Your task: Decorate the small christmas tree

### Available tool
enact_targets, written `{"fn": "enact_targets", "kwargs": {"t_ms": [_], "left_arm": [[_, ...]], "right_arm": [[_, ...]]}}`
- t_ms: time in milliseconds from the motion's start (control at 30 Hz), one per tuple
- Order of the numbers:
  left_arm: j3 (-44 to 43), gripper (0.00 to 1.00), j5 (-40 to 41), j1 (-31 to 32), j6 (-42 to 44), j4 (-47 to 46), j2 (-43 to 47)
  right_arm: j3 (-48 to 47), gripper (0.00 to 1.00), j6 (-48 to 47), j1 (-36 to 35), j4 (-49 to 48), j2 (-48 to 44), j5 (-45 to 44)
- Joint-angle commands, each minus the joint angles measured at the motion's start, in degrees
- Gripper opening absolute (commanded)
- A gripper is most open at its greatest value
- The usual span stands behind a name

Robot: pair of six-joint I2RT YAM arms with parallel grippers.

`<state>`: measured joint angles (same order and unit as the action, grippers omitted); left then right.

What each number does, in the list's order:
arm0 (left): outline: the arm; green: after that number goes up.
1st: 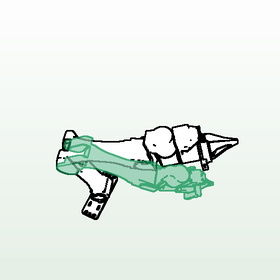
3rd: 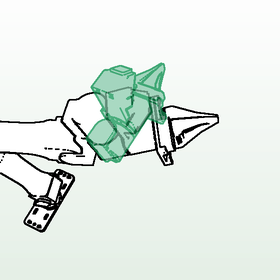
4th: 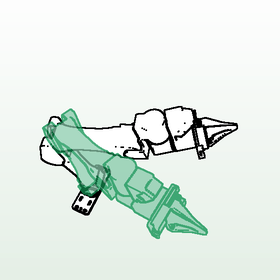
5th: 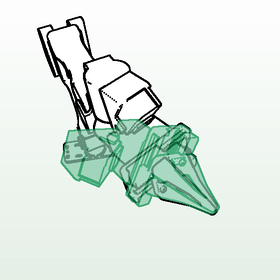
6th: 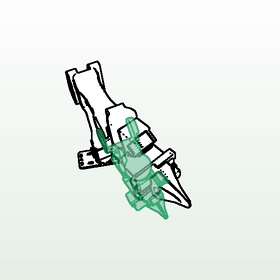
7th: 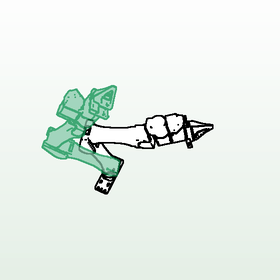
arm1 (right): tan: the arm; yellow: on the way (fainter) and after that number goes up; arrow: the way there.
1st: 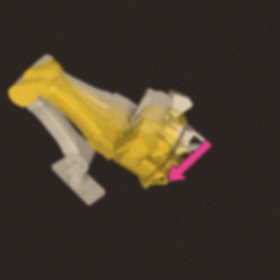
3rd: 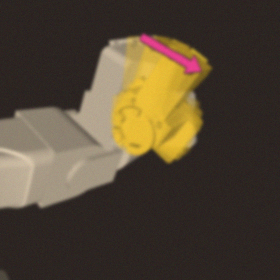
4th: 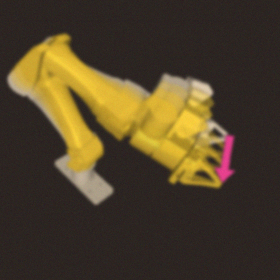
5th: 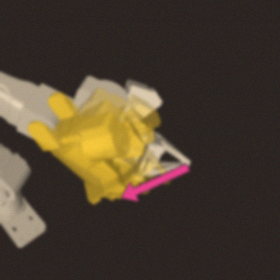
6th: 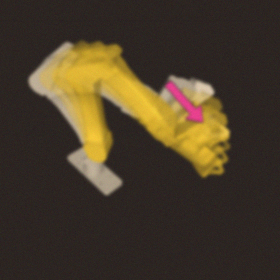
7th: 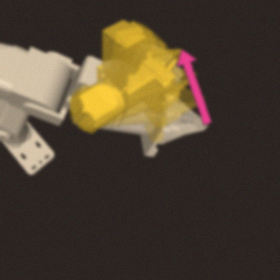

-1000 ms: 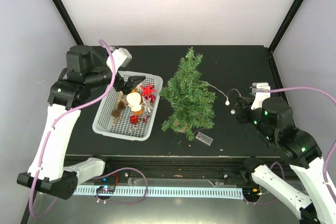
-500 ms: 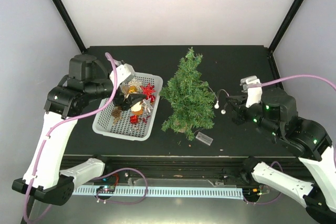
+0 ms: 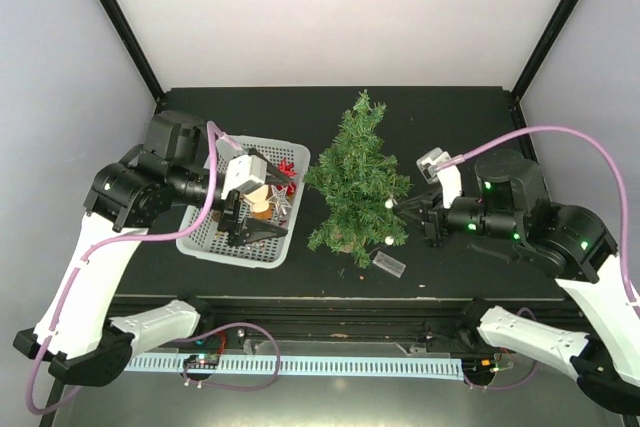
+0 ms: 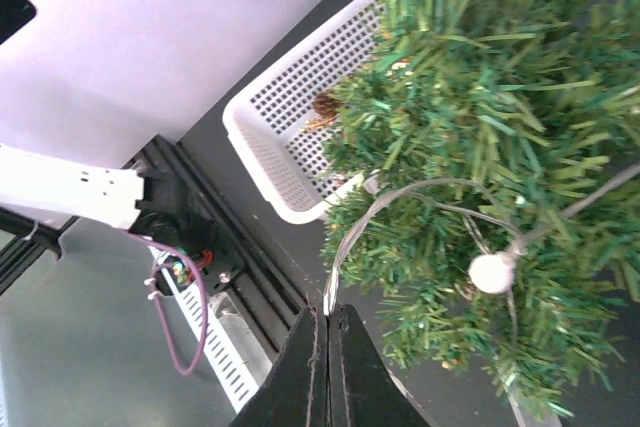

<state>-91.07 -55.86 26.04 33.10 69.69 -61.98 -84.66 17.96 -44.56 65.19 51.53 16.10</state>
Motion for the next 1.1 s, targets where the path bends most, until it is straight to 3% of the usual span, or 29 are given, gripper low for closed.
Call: {"fn": "enact_targets", "kwargs": {"t_ms": [0,267,500,700,1067], "left_arm": [[-1.04,0.99,-5.75,1.52,0.77,0.58,-1.54],[1.83,0.99,-4.93,4.72,2.60,-2.03,-2.74],[8.42,0.95,-4.70,5.67,-2.49,-11.50,-2.01],[9.69,0.88,-5.03,6.72,-8.55,-16.78,-4.80],[7.58,0.80,-8.40,8.21,-10.21,-18.28,-8.97]], "right_arm": [[1.34,0.01,2.00,-0.74,-4.80,0.92,7.40],[4.81,0.01,10.39,-1.17,-18.55,2.29,10.75],[7.51,0.01,15.49,-2.31,-28.64,3.49,11.50],[7.59,0.01,16.56,-3.99,-32.62,5.90,11.26],[9.08,0.01,18.17,-5.27,-37.90,8.24,11.12]]}}
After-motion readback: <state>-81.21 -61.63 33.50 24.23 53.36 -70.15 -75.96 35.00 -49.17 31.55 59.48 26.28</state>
